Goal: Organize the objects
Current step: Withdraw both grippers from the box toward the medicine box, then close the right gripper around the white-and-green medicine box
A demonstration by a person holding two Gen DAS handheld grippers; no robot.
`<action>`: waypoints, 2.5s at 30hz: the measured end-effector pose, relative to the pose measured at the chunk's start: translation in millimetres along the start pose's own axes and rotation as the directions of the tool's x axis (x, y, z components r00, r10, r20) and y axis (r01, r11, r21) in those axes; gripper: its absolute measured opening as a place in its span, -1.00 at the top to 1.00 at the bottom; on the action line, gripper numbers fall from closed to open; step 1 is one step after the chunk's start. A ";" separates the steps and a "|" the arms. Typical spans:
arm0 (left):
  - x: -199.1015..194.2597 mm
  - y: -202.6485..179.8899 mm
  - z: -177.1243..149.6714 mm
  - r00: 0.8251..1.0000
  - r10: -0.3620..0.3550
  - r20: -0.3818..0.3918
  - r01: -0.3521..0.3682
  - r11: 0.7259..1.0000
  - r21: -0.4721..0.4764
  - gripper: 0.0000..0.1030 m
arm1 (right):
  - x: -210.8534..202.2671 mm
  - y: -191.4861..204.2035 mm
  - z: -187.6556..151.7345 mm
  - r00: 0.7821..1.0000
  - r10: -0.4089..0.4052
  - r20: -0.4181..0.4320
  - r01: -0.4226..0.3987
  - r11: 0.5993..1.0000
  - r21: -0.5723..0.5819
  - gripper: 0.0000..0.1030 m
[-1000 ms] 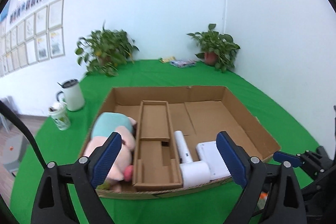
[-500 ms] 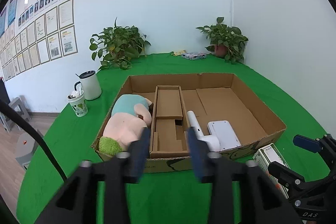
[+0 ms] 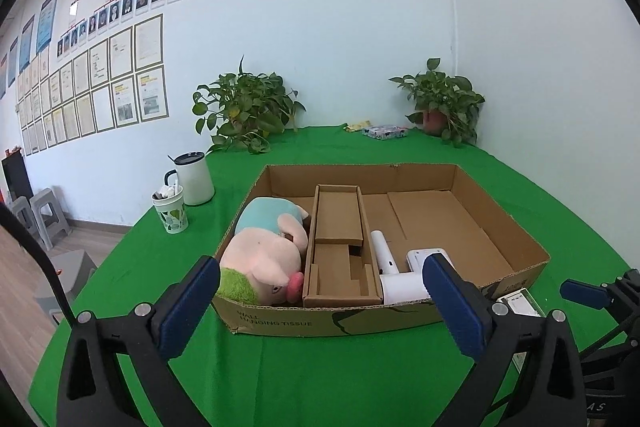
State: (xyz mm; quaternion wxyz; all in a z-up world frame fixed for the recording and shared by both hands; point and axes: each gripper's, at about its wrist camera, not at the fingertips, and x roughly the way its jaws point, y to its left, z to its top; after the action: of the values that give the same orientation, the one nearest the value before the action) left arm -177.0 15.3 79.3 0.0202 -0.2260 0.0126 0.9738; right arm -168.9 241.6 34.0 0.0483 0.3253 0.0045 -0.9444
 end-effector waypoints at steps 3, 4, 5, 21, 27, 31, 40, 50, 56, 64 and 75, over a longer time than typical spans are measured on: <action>-0.2 -2.6 -2.4 1.000 0.006 0.003 -0.006 1.000 0.012 -0.98 | -0.1 -0.9 -0.4 1.000 0.000 0.005 0.000 1.000 0.005 -0.58; -0.4 -3.8 -3.3 1.000 0.009 0.005 -0.009 1.000 0.016 -0.98 | 0.3 -1.0 -0.4 1.000 -0.004 0.005 0.004 1.000 0.004 -0.58; -0.5 -5.0 -4.1 1.000 0.011 0.007 -0.011 1.000 0.021 -0.98 | 1.1 -0.9 -0.5 1.000 -0.009 0.005 0.009 1.000 0.004 -0.58; 37.0 -13.8 -41.9 0.989 -0.069 -0.131 0.077 0.995 0.059 -0.98 | 33.9 -57.2 -49.1 0.975 -0.103 -0.199 0.122 0.989 0.086 -0.58; 54.2 -29.2 -57.6 0.977 -0.109 -0.182 0.127 0.988 0.089 -0.98 | 39.6 -70.1 -67.1 0.958 -0.111 -0.265 0.145 0.983 0.112 -0.58; 60.9 -31.5 -59.2 0.971 -0.130 -0.199 0.149 0.985 0.086 -0.98 | 44.1 -65.8 -76.2 0.953 -0.096 -0.287 0.127 0.988 0.092 -0.58; 67.2 -20.7 -57.3 0.964 -0.149 -0.218 0.164 0.985 0.052 -0.97 | 27.7 -53.7 -93.0 0.967 -0.026 -0.253 0.042 0.997 0.059 -0.21; 107.1 -34.7 -52.3 0.854 -0.347 -0.387 0.338 0.936 -0.095 -0.69 | 12.2 -41.8 -97.3 0.976 0.027 -0.216 -0.021 0.999 0.031 -0.62; 144.5 -63.8 -64.2 0.689 -0.493 -0.531 0.448 0.866 -0.223 -0.37 | 10.2 -41.7 -101.4 0.971 0.048 -0.233 -0.038 0.998 0.047 -0.60; 127.2 -94.2 -94.8 0.467 -0.657 -0.591 0.624 0.719 -0.306 -0.36 | -6.7 -24.6 -113.2 0.978 0.079 -0.192 -0.074 0.997 0.033 -0.61; 141.9 -111.1 -112.2 0.386 -0.686 -0.617 0.621 0.687 -0.377 -0.36 | 9.1 -12.3 -119.1 0.973 -0.021 -0.231 0.025 1.000 0.012 -0.47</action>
State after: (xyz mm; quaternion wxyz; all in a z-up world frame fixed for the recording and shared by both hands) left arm -250.0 127.3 -85.6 0.3853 -0.5741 -0.1112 0.7138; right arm -104.0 257.8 -65.8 0.0341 0.4332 0.0070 -0.9006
